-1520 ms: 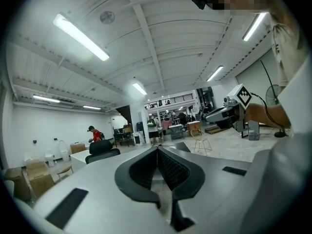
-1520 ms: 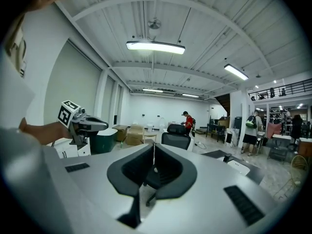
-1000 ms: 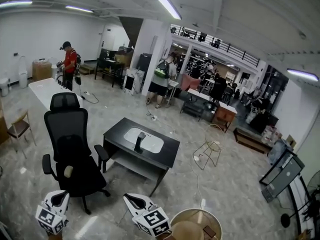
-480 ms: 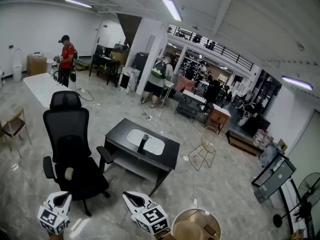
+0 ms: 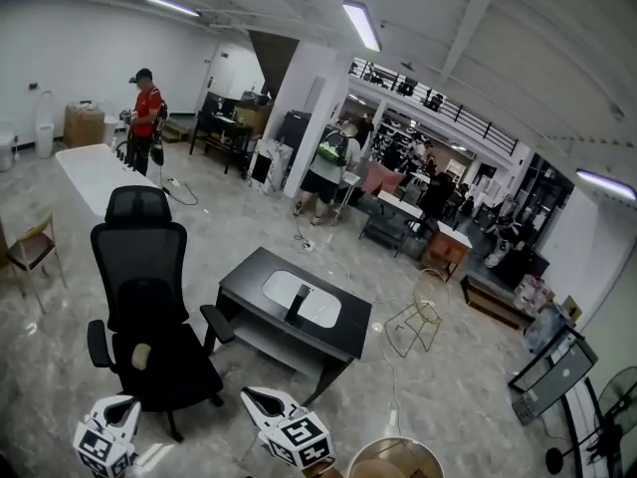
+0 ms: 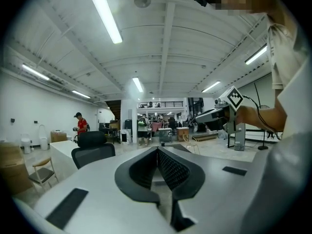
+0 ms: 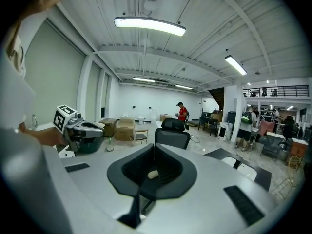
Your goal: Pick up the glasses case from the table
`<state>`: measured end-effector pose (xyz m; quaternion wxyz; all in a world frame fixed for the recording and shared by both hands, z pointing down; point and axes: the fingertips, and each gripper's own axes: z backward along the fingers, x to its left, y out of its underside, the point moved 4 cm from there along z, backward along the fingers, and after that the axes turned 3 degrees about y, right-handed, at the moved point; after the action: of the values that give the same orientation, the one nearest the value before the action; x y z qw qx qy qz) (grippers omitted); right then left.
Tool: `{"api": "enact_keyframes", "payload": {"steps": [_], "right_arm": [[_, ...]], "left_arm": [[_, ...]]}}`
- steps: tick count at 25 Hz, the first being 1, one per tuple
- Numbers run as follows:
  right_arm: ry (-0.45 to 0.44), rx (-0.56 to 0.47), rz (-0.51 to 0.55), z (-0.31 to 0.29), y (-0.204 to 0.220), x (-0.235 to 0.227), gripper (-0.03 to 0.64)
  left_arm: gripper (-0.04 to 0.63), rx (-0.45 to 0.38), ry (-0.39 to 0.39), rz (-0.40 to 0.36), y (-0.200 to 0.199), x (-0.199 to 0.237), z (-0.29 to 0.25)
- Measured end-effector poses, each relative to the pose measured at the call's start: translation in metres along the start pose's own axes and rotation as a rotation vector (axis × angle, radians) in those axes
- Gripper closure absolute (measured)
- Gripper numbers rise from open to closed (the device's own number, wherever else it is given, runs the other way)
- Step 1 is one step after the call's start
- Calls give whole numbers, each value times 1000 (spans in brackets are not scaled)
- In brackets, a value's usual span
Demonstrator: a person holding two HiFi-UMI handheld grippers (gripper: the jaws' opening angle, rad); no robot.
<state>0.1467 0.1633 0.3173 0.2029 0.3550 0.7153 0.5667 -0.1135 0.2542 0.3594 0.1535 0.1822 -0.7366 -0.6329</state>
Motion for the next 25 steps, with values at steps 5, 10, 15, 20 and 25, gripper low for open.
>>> {"api": "enact_keyframes", "payload": {"steps": [5, 10, 15, 20, 25], "right_arm": [[-108, -45, -25, -69, -7, -46, 592], [-234, -59, 6, -95, -23, -93, 592], [-285, -64, 13, -127, -17, -152, 592], [-317, -72, -5, -151, -4, -195, 592], [-383, -90, -47, -166, -7, -209, 592]], "left_arm": [[579, 37, -123, -7, -5, 23, -29], [580, 50, -207, 20, -21, 11, -72], [579, 56, -262, 54, -20, 12, -129], [580, 33, -304, 22, -8, 17, -165], [578, 70, -369, 4, -31, 10, -171]]}}
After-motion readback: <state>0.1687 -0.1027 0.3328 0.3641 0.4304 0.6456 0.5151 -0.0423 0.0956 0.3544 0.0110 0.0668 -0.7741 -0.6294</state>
